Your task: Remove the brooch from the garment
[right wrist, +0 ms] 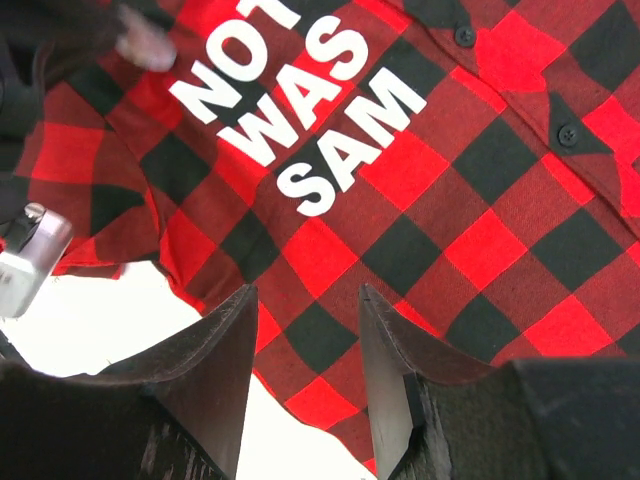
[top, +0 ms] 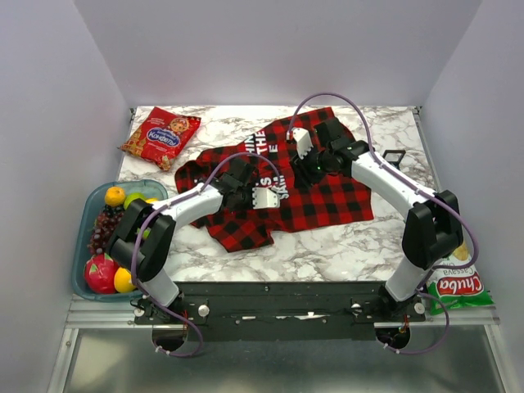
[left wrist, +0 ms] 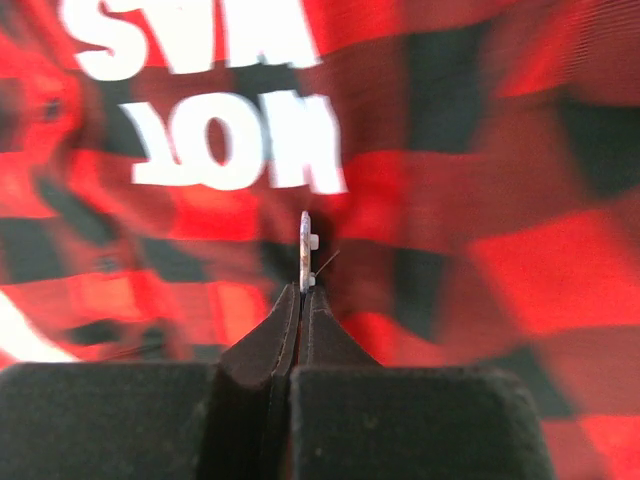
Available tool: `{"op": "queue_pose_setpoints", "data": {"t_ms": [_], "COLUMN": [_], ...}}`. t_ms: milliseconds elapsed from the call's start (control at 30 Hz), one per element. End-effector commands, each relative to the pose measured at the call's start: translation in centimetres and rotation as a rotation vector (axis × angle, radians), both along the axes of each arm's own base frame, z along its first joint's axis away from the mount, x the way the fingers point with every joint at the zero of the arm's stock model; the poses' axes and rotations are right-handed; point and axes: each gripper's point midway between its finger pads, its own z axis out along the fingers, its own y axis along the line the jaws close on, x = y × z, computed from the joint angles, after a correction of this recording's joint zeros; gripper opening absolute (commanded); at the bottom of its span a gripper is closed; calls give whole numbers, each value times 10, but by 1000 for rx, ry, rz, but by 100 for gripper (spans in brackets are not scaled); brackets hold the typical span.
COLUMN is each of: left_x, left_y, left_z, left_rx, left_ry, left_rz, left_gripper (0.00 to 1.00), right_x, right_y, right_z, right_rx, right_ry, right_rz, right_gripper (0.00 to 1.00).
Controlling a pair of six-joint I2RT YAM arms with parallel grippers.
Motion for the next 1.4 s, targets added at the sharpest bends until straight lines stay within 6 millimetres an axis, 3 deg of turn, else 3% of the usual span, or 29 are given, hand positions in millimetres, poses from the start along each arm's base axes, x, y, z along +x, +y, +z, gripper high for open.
{"op": "queue_pose_setpoints", "data": {"t_ms": [0, 300, 500, 533, 567, 600, 633, 667, 700, 733, 767, 800, 900, 967, 1000, 1033, 1100, 1367], "left_x": [51, 73, 89, 101, 93, 99, 115, 90, 85, 96, 82, 66, 42, 36, 33, 26, 31, 15], "left_y": [5, -1, 21, 19, 20, 31, 20, 10, 2, 11, 7, -11, -29, -38, -42, -45, -49, -58], "left_z": [32, 39, 41, 60, 52, 59, 97, 87, 98, 126, 124, 140, 168, 182, 189, 191, 205, 243], "left_rx": [85, 148, 192, 122, 90, 35, -97, -248, -363, -474, -553, -681, -844, -921, -959, -993, -1042, -1176], "left_ry": [-321, -467, -487, -480, -375, -321, -306, -68, 40, 80, 232, 352, 528, 566, 613, 656, 625, 762], "left_rz": [-70, -189, -136, -42, -14, 67, 124, 187, 227, 282, 349, 280, 228, 192, 217, 201, 169, 125], "left_gripper": [1, 1, 0, 0, 0, 0, 0, 0, 0, 0, 0, 0, 0, 0, 0, 0, 0, 0], "right_x": [1, 6, 7, 8, 9, 9, 10, 10, 9, 7, 8, 5, 0, 1, 0, 1, 7, 14], "right_y": [-7, -9, -9, -9, -9, -9, -8, -7, -6, -4, -1, 3, 14, 21, 30, 34, 44, 68], "right_z": [4, 6, 4, 5, 8, 11, 15, 19, 24, 28, 36, 42, 64, 74, 92, 91, 113, 148], "right_rx": [-13, -21, -23, -21, -15, -1, 13, 26, 59, 74, 95, 126, 177, 215, 266, 282, 336, 482], "right_ry": [-28, -49, -46, -47, -51, -46, -47, -44, -35, -28, -36, -37, -80, -88, -97, -65, -49, -2], "right_rz": [-10, -15, -19, -23, -26, -29, -26, -23, -9, 4, 21, 69, 178, 215, 250, 255, 235, 260], "right_gripper": [53, 53, 53, 53, 53, 53, 53, 52, 51, 50, 49, 48, 46, 46, 47, 47, 47, 55]}}
